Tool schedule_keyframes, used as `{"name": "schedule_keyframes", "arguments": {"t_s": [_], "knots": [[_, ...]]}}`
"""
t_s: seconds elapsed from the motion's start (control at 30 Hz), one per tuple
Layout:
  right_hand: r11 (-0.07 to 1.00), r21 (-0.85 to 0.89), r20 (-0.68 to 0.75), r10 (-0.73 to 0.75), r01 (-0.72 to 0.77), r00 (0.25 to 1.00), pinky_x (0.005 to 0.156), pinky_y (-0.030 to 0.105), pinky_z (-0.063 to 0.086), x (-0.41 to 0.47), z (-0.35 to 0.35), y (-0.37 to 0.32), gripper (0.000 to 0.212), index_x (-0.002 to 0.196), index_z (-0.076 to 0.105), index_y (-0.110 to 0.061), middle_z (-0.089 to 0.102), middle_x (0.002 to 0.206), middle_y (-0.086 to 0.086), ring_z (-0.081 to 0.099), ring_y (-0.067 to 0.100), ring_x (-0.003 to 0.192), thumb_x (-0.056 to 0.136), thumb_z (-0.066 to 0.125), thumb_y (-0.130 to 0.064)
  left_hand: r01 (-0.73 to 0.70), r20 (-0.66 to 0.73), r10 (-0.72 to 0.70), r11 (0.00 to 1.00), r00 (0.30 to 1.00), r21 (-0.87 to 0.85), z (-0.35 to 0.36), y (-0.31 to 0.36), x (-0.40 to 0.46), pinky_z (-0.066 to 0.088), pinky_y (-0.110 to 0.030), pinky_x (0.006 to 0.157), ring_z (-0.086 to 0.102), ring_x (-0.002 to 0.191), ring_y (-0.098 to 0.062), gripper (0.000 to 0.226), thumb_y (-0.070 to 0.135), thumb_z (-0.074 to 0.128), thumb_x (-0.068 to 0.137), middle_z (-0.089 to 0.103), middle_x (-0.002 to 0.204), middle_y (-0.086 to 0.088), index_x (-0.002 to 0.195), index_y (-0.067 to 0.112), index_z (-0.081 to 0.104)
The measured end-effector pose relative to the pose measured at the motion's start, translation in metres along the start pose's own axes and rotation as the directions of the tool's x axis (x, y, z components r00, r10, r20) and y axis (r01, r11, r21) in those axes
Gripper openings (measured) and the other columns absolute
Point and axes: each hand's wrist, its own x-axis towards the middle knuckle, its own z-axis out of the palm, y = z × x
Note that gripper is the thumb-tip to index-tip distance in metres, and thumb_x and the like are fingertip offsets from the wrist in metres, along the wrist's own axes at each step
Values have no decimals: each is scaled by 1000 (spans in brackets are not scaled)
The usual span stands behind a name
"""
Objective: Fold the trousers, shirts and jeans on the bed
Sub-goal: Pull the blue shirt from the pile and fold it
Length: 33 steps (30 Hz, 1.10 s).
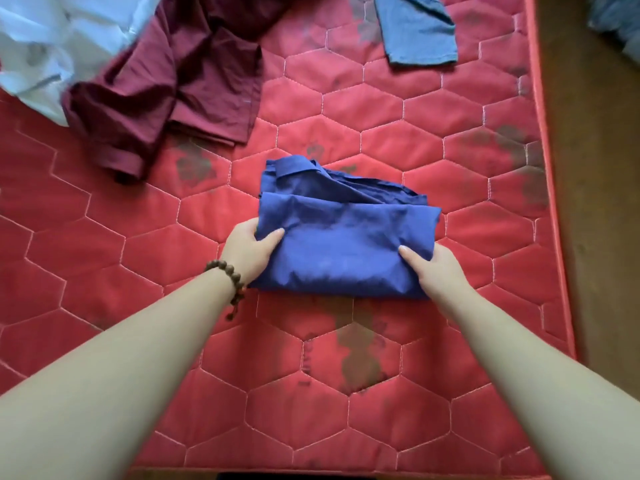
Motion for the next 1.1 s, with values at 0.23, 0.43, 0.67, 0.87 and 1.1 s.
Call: {"name": "schedule_keyframes", "arguments": {"t_s": [0.23, 0.43, 0.67, 0.87, 1.1], "knots": [[988, 116, -300, -61, 100, 952, 65, 14, 42, 14, 7, -12, 18, 99, 65, -7, 68, 89, 0, 62, 10, 80, 93, 61, -24, -183, -272, 160, 981, 949, -63, -12, 28, 21, 33, -17, 51, 39, 50, 0, 26, 19, 59, 92, 47, 56, 9, 67, 17, 52], [995, 101, -177, -2, 20, 984, 78, 25, 41, 12, 16, 1, 12, 106, 60, -12, 66, 99, 1, 60, 17, 94, 95, 55, -15, -72, -117, 80, 995, 990, 75, -7, -13, 4, 42, -42, 69, 51, 68, -26, 22, 15, 53, 95, 61, 73, -19, 80, 0, 55], [997, -7, -399, -72, 76, 914, 64, 23, 27, 16, 32, -16, 10, 87, 51, -14, 55, 75, -6, 51, 22, 76, 96, 55, -19, -102, -351, 149, 984, 924, 149, 3, 2, 21, 22, -31, 56, 47, 62, -26, 18, 21, 45, 98, 50, 60, 1, 81, 16, 45], [953, -282, -523, -55, -112, 851, 83, 39, 39, 6, 42, -27, 47, 125, 47, -7, 57, 116, 15, 54, 36, 107, 90, 61, -36, 101, -437, 141, 867, 888, 487, 6, 13, 17, 39, -43, 72, 58, 95, -39, 26, 26, 53, 91, 60, 104, -19, 112, 10, 51], [431, -768, 101, -648, 473, 755, 114, 56, 23, 31, 111, -60, 49, 137, 48, -2, 41, 147, 16, 35, 31, 139, 91, 55, -17, -466, 187, 536, 451, 823, 761, 37, 20, 38, 17, -50, 117, 23, 144, -30, 50, 22, 41, 94, 32, 153, -9, 142, 10, 42]]}}
